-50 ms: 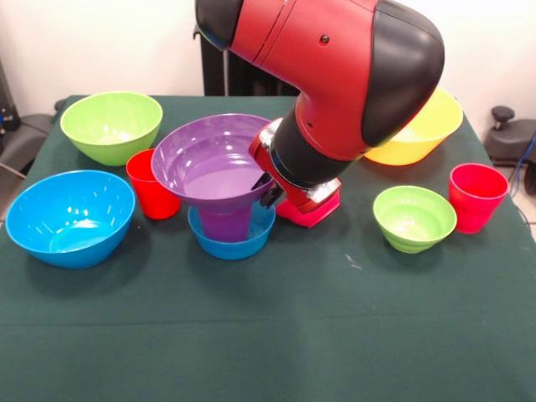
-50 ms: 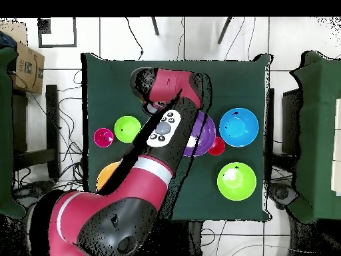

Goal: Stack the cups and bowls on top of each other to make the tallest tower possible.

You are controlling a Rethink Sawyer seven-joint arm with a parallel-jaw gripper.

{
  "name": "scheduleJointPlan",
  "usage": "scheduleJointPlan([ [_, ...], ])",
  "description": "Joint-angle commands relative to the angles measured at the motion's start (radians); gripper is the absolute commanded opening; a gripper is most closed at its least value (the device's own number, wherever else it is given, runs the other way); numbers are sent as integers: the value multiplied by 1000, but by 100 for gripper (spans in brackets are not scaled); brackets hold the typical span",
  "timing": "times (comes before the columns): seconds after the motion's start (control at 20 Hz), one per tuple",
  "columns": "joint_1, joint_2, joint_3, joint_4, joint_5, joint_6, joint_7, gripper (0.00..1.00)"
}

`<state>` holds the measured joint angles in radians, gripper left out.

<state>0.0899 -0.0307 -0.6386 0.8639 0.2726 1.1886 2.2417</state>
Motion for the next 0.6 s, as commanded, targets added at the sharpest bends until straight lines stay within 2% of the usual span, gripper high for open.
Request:
scheduleJointPlan([
  [0.05,20,-29,85,58,16,-15,197,100],
  [0.2,24,-31,79,61,9,-49,202,100],
  [0.6,25,-36,79,74,12,-68,208,100],
])
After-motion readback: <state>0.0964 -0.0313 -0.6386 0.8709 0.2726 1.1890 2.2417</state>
